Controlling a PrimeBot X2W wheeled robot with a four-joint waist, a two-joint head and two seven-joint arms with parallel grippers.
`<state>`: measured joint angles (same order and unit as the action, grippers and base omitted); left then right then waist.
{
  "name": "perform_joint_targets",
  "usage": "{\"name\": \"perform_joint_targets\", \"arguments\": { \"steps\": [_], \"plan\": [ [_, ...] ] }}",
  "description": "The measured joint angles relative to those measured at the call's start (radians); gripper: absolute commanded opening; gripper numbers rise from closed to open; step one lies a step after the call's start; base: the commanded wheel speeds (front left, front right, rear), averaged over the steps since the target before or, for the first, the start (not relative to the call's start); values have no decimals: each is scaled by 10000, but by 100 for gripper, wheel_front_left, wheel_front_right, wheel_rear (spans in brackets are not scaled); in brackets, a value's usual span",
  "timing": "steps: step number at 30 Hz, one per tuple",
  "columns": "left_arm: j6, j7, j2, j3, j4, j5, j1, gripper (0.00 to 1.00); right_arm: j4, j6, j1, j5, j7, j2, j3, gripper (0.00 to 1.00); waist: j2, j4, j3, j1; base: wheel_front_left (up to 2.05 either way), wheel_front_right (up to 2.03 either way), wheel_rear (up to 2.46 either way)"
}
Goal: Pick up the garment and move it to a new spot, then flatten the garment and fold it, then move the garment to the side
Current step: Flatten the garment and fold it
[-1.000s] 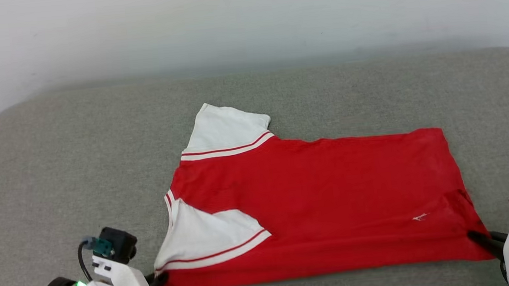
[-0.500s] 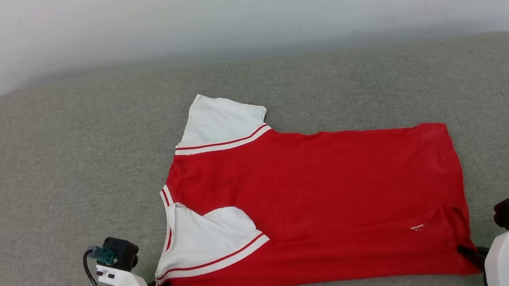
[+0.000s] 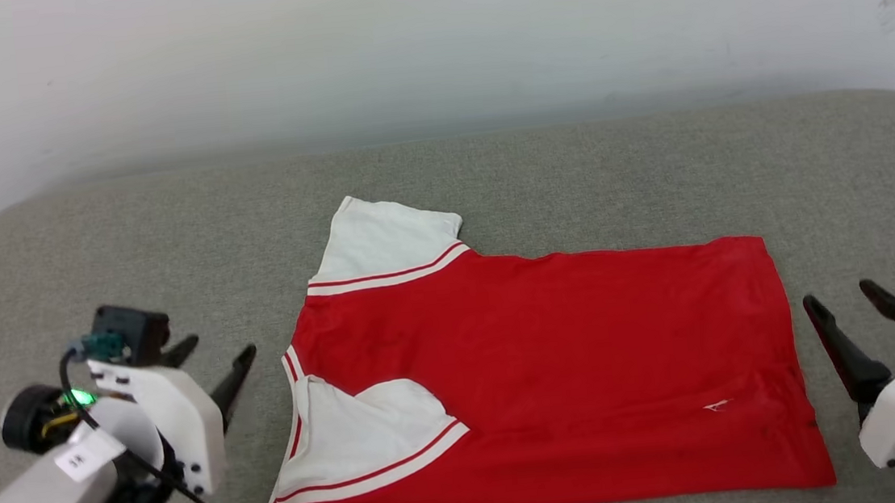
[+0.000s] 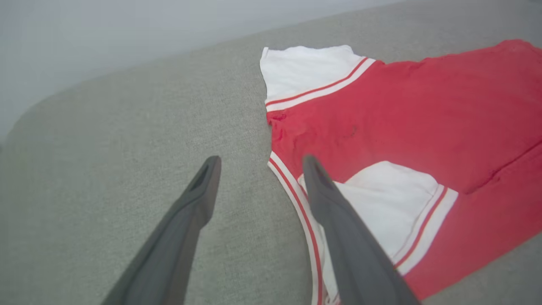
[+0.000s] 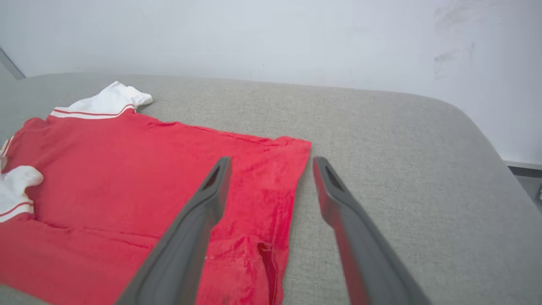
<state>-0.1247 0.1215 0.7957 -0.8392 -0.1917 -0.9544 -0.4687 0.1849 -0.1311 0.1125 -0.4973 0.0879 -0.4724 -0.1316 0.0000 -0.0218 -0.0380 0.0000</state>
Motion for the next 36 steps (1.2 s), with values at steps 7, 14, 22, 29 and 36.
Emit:
{"name": "perform_joint_targets", "arguments": {
  "steps": [7, 14, 22, 29, 36],
  "plan": [
    [378, -290, -249, 721, -491, 393, -2272, 100, -2623, 0, -233, 1778, -748, 1919, 1275, 100, 0, -330, -787, 1, 0, 0, 0],
    [1183, 349, -562, 594, -1776, 1099, -4707, 100, -4015, 0, -500, 2552, -698, 2759, 1292, 100, 0, -644, -1873, 1, 0, 0, 0],
    [2021, 2863, -1110, 454, -3419, 575, -7139, 100, -4698, 0, -262, 2734, -838, 3049, 1158, 100, 0, -1100, -3178, 2, 0, 0, 0],
    [2326, 5668, -1425, 27, -4498, 4, -8600, 100, -4721, 0, 89, 2755, -922, 3170, 949, 100, 0, -1465, -4211, 3, 0, 0, 0],
    [2397, 6951, -1417, -322, -5116, -90, -9053, 100, -4621, 0, 458, 2704, -1099, 3170, 920, 100, 0, -1826, -5006, 3, 0, 0, 0]
  ]
}}
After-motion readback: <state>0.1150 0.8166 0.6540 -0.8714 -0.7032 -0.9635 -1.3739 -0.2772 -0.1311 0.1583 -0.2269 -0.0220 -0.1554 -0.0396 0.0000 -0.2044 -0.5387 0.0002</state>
